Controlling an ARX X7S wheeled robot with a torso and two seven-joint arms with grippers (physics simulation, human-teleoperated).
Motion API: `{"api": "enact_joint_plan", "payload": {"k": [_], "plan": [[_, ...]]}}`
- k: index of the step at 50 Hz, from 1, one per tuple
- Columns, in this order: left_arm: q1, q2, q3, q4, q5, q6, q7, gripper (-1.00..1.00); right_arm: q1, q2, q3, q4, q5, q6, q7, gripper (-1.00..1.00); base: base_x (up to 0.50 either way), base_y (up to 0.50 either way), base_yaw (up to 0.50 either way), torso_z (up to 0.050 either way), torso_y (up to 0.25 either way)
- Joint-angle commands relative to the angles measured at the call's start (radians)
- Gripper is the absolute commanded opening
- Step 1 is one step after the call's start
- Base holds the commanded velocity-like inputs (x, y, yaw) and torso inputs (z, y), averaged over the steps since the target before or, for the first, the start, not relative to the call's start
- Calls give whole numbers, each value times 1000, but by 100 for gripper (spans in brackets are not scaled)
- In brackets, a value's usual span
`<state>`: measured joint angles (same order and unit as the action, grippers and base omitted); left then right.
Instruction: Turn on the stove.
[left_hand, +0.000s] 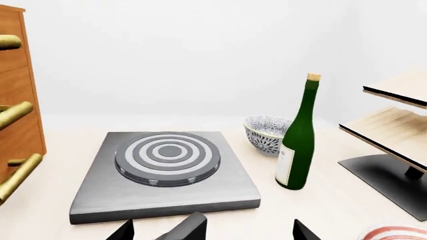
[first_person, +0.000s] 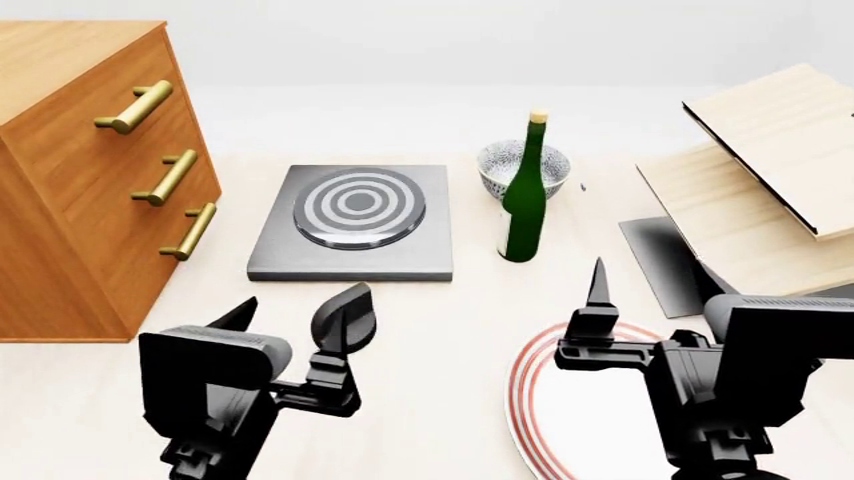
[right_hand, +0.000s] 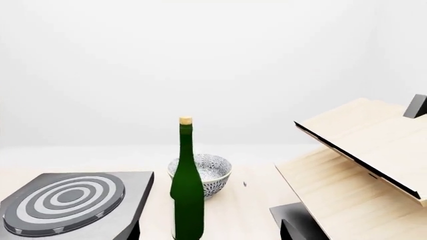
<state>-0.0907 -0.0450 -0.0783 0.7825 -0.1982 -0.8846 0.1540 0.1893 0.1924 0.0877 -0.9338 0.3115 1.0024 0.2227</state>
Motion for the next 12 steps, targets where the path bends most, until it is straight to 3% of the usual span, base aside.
{"api": "enact_joint_plan", "payload": {"k": [1, 12], "plan": [[47, -1, -96, 123, -53, -41, -5, 100, -43, 5, -22, 41, -16, -61, 5, 100, 0, 0, 0, 0, 0], [51, -14, -105, 118, -64, -29, -51, 100, -53, 7, -36, 50, -13, -76, 11, 100, 0, 0, 0, 0, 0]]}}
